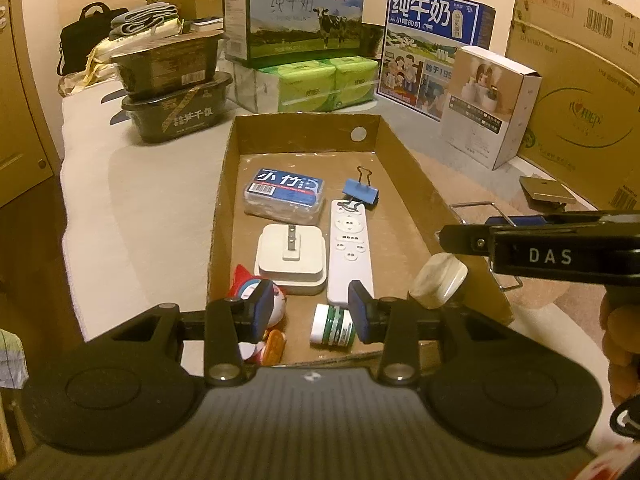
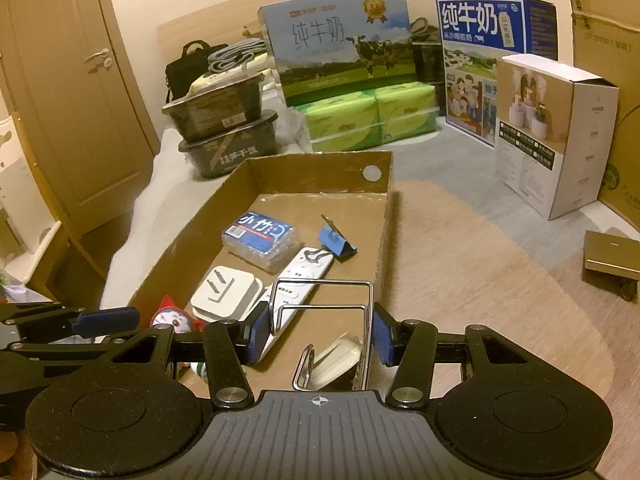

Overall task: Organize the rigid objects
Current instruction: 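Lower the bottle into the tray and open the left tool while the right tool lowers the rack, then release the wire rack in the tray with the right tool while the left tool withdraws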

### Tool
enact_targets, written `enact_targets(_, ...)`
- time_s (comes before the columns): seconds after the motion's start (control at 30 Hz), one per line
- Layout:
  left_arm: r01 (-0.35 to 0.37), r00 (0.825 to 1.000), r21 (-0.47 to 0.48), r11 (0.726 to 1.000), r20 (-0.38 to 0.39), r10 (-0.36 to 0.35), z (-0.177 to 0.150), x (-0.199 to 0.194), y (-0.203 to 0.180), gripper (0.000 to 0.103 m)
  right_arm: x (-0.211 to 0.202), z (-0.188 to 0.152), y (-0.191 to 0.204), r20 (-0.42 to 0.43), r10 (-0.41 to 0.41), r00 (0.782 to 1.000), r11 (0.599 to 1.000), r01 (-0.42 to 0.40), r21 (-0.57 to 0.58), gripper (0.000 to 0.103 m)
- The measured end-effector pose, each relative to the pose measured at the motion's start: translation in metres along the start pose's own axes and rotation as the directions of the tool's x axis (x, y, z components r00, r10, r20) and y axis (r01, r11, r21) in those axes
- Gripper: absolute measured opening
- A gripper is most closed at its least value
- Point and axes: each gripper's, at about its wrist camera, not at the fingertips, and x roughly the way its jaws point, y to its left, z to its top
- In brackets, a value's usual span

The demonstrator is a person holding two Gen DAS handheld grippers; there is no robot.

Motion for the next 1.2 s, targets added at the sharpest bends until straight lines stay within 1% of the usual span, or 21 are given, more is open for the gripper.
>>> enact_targets(0.3,0.0,1.0,-0.009,1.0,0.001,0.0,-0.005,-0.006,0.003,0.037,0.001,-0.003,0.01,-0.01,0.008,1.0,1.0,-0.008,-0.014,0.052)
enact_targets(0.57,0.001,1.0,-0.02,1.0,0.003,-0.001,-0.005,-0.006,0.006,0.037,0.005,-0.004,0.011,-0.019,0.01,1.0,1.0,-0.01,-0.009,0.052)
enact_targets(0.93,0.002,1.0,-0.021,1.0,0.0,-0.002,-0.004,-0.004,0.005,0.037,0.01,-0.005,0.008,-0.025,0.013,1.0,1.0,-0.013,0.023,0.052)
enact_targets(1.1,-0.002,1.0,-0.024,1.0,0.0,0.002,-0.005,-0.003,0.006,0.037,0.01,-0.005,0.006,-0.004,0.025,1.0,0.999,-0.025,0.045,0.052)
enact_targets(1.13,-0.006,1.0,-0.025,1.0,0.001,0.006,-0.005,-0.003,0.007,0.041,0.009,-0.004,0.005,0.002,0.025,1.0,0.999,-0.025,0.045,0.054)
enact_targets(1.17,-0.012,1.0,-0.025,1.0,0.003,0.012,-0.006,-0.003,0.007,0.048,0.009,-0.004,0.005,0.009,0.024,1.0,0.999,-0.024,0.045,0.065)
enact_targets(1.2,-0.016,1.0,-0.027,1.0,0.007,0.016,-0.006,-0.004,0.007,0.051,0.006,-0.004,0.003,0.023,0.027,0.999,0.998,-0.028,0.047,0.069)
